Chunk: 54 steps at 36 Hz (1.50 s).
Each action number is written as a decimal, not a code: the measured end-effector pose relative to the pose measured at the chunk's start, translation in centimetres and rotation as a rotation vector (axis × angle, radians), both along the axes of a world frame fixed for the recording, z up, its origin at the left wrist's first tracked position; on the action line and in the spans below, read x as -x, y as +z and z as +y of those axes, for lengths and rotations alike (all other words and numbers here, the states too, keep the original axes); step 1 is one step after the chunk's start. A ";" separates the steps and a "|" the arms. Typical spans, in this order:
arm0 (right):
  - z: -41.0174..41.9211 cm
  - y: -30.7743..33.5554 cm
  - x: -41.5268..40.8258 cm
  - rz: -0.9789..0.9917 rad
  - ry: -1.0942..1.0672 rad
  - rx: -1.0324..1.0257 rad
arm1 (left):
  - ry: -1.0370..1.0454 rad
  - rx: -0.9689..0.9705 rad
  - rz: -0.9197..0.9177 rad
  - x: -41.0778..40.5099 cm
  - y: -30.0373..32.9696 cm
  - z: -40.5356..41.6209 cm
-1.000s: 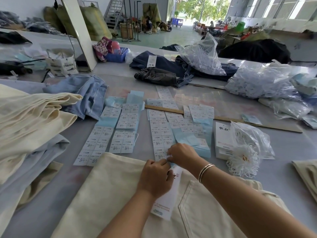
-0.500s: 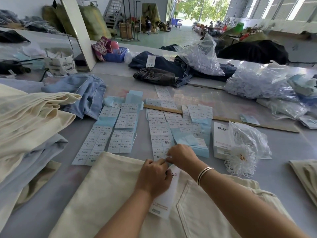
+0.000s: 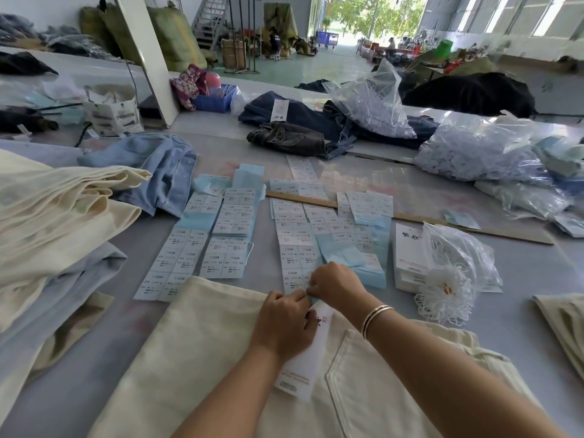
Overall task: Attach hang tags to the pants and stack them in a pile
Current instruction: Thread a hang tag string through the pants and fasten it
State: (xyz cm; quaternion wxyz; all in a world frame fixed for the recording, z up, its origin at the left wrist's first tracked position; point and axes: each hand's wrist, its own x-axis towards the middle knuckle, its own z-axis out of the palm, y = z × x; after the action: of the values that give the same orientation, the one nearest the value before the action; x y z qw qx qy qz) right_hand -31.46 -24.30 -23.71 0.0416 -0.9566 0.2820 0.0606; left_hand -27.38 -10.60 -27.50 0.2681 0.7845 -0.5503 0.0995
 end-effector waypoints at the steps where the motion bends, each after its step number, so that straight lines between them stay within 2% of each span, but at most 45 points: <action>1: 0.0 -0.1 0.0 0.003 0.005 0.010 | 0.002 0.003 0.003 0.0 0.0 0.0; 12: 0.5 -0.3 0.3 -0.032 0.019 0.029 | -0.008 -0.071 0.113 0.0 -0.3 0.1; 22: -0.6 0.4 0.8 -0.009 0.040 -0.067 | 0.014 -0.040 0.040 0.1 0.1 0.1; 27: -0.4 0.3 0.4 0.047 0.071 0.009 | 0.016 -0.059 0.054 0.0 0.0 0.1; 38: 0.1 -0.8 0.3 0.005 0.075 0.101 | -0.014 -0.024 0.091 0.1 0.0 0.2; 46: -0.7 -0.6 0.7 -0.092 0.011 0.003 | 0.023 -0.034 0.054 0.3 0.7 0.3; 50: -1.4 0.6 1.5 -0.137 0.160 0.014 | 0.021 -0.004 0.013 0.3 0.8 0.2; 54: -0.8 0.5 1.5 -0.070 0.241 0.035 | 0.027 0.000 0.005 0.2 0.5 0.2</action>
State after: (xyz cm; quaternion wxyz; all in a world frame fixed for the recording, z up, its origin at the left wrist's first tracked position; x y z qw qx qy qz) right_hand -32.93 -25.07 -23.20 0.0269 -0.9857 0.1642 0.0269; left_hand -27.60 -10.45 -26.99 0.2682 0.7920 -0.5391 0.1011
